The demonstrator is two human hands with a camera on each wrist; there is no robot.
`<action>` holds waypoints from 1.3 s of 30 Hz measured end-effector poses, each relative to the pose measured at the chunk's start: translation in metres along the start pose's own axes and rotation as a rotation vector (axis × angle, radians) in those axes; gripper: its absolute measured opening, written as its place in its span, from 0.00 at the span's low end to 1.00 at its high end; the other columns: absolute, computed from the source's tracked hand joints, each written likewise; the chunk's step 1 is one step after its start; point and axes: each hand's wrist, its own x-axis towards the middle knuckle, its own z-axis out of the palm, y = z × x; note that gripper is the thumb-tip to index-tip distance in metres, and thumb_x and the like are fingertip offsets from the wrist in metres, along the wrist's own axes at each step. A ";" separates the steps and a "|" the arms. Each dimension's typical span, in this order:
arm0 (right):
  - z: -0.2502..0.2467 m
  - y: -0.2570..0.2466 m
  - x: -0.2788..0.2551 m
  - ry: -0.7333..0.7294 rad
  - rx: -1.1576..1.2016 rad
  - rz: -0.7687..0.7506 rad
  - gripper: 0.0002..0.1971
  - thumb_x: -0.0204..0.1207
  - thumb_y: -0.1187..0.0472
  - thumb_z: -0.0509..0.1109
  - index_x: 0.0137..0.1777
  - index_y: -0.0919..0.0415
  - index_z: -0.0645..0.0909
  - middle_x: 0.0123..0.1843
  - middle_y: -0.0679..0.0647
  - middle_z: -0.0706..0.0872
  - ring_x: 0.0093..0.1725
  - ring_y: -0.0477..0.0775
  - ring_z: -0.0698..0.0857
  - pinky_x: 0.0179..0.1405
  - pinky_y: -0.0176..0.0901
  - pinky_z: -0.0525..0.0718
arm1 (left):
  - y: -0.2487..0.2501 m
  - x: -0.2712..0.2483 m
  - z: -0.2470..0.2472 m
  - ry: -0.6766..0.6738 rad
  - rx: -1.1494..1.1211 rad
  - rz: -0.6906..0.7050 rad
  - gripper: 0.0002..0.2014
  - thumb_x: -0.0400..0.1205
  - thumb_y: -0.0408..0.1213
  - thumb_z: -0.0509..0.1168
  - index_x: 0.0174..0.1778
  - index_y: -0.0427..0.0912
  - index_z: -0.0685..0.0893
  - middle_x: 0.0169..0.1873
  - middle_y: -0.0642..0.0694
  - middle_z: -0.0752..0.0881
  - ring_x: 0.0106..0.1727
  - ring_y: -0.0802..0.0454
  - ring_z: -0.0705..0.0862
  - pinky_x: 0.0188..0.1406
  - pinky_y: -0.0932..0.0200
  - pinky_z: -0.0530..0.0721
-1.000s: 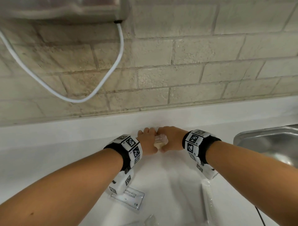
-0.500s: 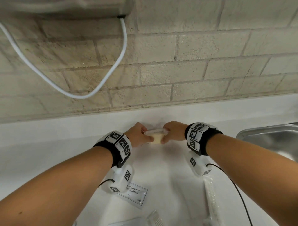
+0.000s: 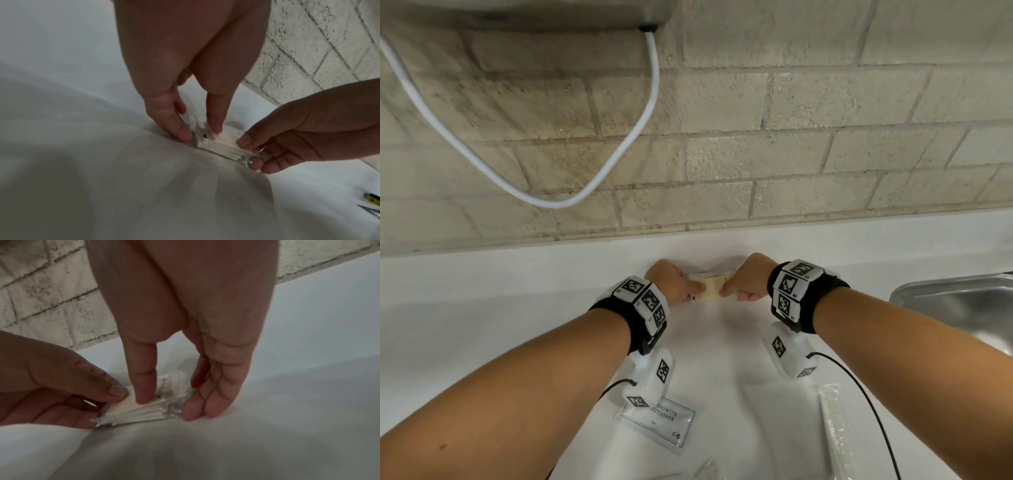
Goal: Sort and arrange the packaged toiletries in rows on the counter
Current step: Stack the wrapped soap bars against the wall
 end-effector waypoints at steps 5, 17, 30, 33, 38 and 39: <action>0.000 0.002 -0.002 0.011 0.045 0.022 0.15 0.65 0.57 0.81 0.46 0.65 0.84 0.32 0.56 0.87 0.30 0.50 0.85 0.41 0.40 0.86 | 0.001 -0.002 0.000 0.017 0.138 0.054 0.21 0.72 0.45 0.77 0.48 0.29 0.87 0.42 0.36 0.91 0.50 0.39 0.90 0.58 0.47 0.87; 0.007 -0.011 -0.019 0.094 -0.301 -0.022 0.19 0.61 0.58 0.82 0.24 0.60 0.72 0.24 0.51 0.77 0.25 0.50 0.76 0.23 0.36 0.73 | 0.011 -0.026 0.006 -0.012 0.454 0.176 0.29 0.67 0.45 0.81 0.60 0.33 0.82 0.49 0.42 0.86 0.46 0.49 0.81 0.46 0.60 0.77; 0.008 -0.009 -0.017 0.193 -0.272 -0.049 0.24 0.60 0.58 0.84 0.55 0.66 0.85 0.53 0.57 0.89 0.51 0.56 0.89 0.49 0.44 0.89 | 0.004 -0.012 -0.003 0.067 0.378 0.139 0.33 0.65 0.45 0.82 0.61 0.36 0.77 0.58 0.40 0.84 0.58 0.45 0.83 0.49 0.58 0.78; 0.009 -0.009 -0.020 0.198 -0.253 -0.044 0.26 0.60 0.58 0.84 0.58 0.66 0.85 0.54 0.58 0.89 0.52 0.56 0.89 0.52 0.46 0.89 | 0.003 -0.011 -0.005 0.067 0.378 0.141 0.27 0.66 0.44 0.82 0.55 0.37 0.81 0.55 0.41 0.86 0.54 0.47 0.84 0.48 0.58 0.80; 0.007 -0.012 -0.021 0.202 -0.252 -0.037 0.30 0.58 0.52 0.86 0.59 0.64 0.84 0.54 0.58 0.89 0.53 0.55 0.89 0.53 0.46 0.89 | 0.002 -0.009 -0.006 0.079 0.346 0.141 0.28 0.67 0.43 0.81 0.59 0.36 0.81 0.56 0.41 0.87 0.57 0.46 0.85 0.50 0.60 0.81; 0.007 -0.012 -0.021 0.201 -0.250 -0.037 0.30 0.58 0.52 0.86 0.59 0.64 0.84 0.53 0.58 0.90 0.53 0.55 0.89 0.54 0.47 0.89 | 0.002 -0.009 -0.007 0.082 0.347 0.147 0.27 0.67 0.43 0.81 0.59 0.37 0.81 0.56 0.41 0.87 0.57 0.46 0.85 0.49 0.60 0.80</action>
